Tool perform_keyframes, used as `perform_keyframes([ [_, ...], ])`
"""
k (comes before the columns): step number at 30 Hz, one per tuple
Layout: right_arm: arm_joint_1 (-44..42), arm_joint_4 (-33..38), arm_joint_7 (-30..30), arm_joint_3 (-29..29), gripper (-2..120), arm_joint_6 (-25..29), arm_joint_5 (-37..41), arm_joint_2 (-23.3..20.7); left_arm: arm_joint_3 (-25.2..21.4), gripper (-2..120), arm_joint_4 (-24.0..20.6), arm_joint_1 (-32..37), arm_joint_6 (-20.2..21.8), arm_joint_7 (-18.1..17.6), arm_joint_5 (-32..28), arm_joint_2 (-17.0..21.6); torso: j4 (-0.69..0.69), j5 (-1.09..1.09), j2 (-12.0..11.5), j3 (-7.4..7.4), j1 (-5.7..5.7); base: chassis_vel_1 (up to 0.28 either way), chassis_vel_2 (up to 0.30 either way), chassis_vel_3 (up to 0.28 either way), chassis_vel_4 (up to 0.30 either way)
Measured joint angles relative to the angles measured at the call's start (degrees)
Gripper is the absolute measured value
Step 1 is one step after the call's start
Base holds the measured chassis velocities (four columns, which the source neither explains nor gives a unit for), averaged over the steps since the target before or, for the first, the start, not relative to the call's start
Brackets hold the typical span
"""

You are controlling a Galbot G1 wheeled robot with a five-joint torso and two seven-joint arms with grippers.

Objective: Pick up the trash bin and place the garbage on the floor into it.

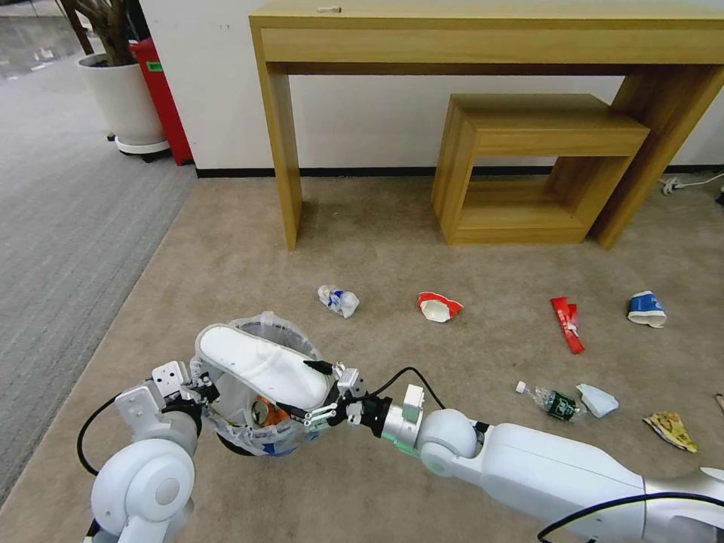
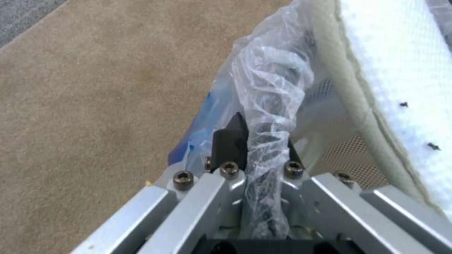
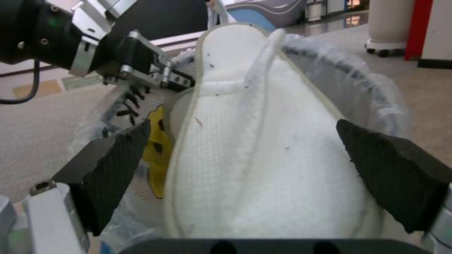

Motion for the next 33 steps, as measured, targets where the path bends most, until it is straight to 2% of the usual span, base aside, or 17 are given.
perform_keyframes([
  [22,-0.96,-0.45,-0.18,0.64,100,0.19,0.36,0.49,0.46,1,0.36,-0.18,0.03,-0.02,0.00,0.05,0.00,0.00,0.00,0.00,0.00,0.000,0.000,0.000,0.000],
  [33,-0.18,-0.92,-0.30,-1.04,100,-0.06,2.27,1.40,0.68,1,-0.06,0.13,0.03,-0.01,-0.04,0.23,0.00,0.00,0.00,0.00,0.00,0.000,0.000,0.000,0.000],
])
